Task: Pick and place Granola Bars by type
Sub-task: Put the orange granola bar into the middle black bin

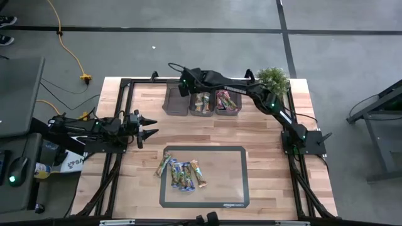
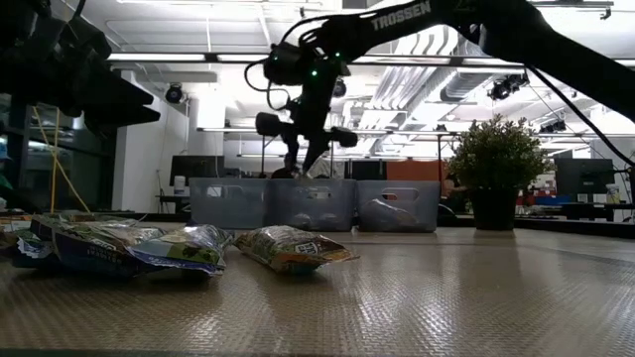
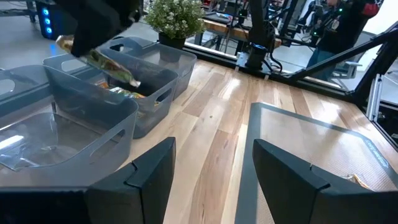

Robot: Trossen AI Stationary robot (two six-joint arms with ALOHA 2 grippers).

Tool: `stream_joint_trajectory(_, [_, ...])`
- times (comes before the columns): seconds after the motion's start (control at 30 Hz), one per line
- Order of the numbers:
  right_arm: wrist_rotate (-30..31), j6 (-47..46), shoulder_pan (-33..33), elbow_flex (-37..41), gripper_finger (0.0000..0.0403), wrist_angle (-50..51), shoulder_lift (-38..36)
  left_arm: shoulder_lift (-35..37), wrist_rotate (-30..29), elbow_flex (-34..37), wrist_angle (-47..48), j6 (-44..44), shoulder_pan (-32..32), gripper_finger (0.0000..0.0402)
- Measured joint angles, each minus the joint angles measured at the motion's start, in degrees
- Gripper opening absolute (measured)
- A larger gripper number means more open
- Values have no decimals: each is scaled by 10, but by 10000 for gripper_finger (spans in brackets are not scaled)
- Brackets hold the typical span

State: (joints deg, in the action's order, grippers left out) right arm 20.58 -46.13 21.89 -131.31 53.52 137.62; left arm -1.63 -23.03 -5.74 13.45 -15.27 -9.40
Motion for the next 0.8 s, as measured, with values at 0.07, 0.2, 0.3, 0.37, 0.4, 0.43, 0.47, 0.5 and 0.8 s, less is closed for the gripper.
stream_joint_trajectory(0.07, [1, -13, -3, 0, 89, 1, 3, 0, 0, 0, 0, 0, 0, 211])
stream_joint_trajectory(0.2, [31, -69, -8, 17, 89, 14, 2, 0, 0, 0, 0, 0, 0, 211])
stream_joint_trajectory(0.3, [29, -140, -11, 46, 89, 32, 0, 0, 0, 0, 0, 0, 0, 211])
stream_joint_trajectory(0.37, [17, -171, -14, 66, 89, 25, 0, 0, 0, 0, 0, 0, 0, 211])
stream_joint_trajectory(0.4, [11, -181, -17, 76, 89, 22, -1, 0, 0, 0, 0, 0, 0, 211])
stream_joint_trajectory(0.43, [7, -183, -19, 84, 89, 20, -1, 0, 0, 0, 0, 0, 0, 211])
stream_joint_trajectory(0.47, [6, -184, -22, 92, 89, 17, -1, 0, 0, 0, 0, 0, 0, 211])
stream_joint_trajectory(0.5, [8, -183, -25, 100, 89, 10, -1, 0, 0, 0, 0, 0, 0, 211])
stream_joint_trajectory(0.8, [15, -180, -30, 113, 91, 1, -1, 0, 0, 0, 0, 0, 0, 211])
